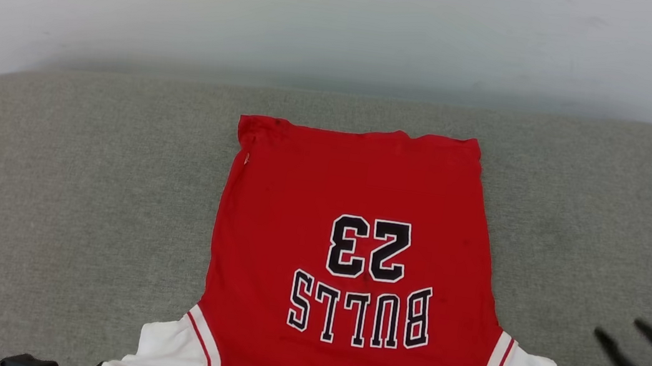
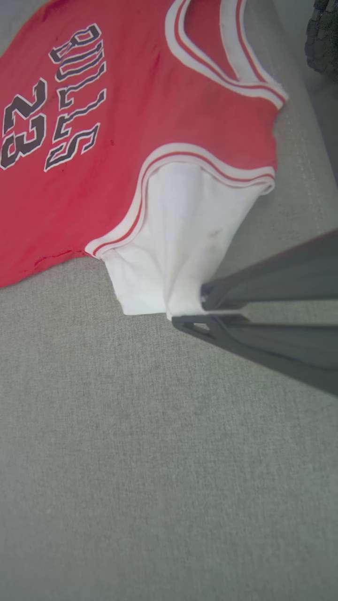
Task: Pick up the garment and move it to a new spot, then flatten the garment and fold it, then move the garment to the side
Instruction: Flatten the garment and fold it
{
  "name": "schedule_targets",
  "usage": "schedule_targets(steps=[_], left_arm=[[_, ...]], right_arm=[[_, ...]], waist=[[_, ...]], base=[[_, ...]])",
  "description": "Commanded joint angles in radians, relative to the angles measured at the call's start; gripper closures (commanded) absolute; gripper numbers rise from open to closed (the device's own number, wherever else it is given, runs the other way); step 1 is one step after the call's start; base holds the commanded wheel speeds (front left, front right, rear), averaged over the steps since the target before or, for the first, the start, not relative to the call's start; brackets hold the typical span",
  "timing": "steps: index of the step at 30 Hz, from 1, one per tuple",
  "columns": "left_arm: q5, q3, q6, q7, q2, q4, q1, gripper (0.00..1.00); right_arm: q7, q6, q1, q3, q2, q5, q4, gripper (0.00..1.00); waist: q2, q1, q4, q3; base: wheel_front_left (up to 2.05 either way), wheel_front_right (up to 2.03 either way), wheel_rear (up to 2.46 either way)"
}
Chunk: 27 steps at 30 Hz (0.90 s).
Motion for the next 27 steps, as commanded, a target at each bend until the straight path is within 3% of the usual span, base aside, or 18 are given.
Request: schedule_targets(steps=[1, 4, 9, 17, 19, 23, 27], left_arm=[[0.016, 0.007, 0.005, -0.002, -0.003, -0.013, -0.021, 1.0], [0.054, 0.026, 0.014, -0.002, -0.017, -0.05, -0.067, 1.0], [0.096, 0.042, 0.012, -0.002, -0.037, -0.072, -0.109, 1.0], [0.165, 0.066, -0.013, -0.002, -0.082, -0.081, -0.199, 1.0], [0.173, 0.069, -0.015, -0.002, -0.089, -0.081, -0.208, 1.0], [0.202, 0.08, -0.024, -0.003, -0.109, -0.083, -0.236, 1.0], [0.225, 0.091, -0.029, -0.003, -0.127, -0.088, -0.255, 1.0]], right_arm=[[0.005, -0.001, -0.039, -0.058, -0.004, -0.01, -0.024, 0.0], [0.073, -0.001, -0.167, -0.247, -0.011, -0.076, -0.127, 0.0], [0.224, -0.001, -0.361, -0.353, 0.045, -0.131, -0.194, 0.0], [0.577, -0.001, -0.72, -0.267, 0.076, -0.178, -0.137, 0.0], [0.623, -0.001, -0.765, -0.243, 0.079, -0.182, -0.118, 0.0], [0.856, -0.001, -0.899, -0.149, 0.086, -0.148, -0.035, 0.0], [1.074, -0.001, -1.004, -0.138, 0.113, -0.134, 0.067, 0.0]], waist=[[0.0, 0.0001, 0.014, 0.024], [0.0, 0.0001, 0.048, 0.098], [0.0, 0.0001, 0.08, 0.199], [0.0, 0.0001, 0.137, 0.35], [0.0, 0.0001, 0.143, 0.363], [0.0, 0.0001, 0.163, 0.415], [0.0, 0.0001, 0.181, 0.463]], base=[[0.0, 0.0, 0.0], [0.0, 0.0, 0.0], [0.0, 0.0, 0.0], [0.0, 0.0, 0.0], [0.0, 0.0, 0.0], [0.0, 0.0, 0.0], [0.0, 0.0, 0.0]])
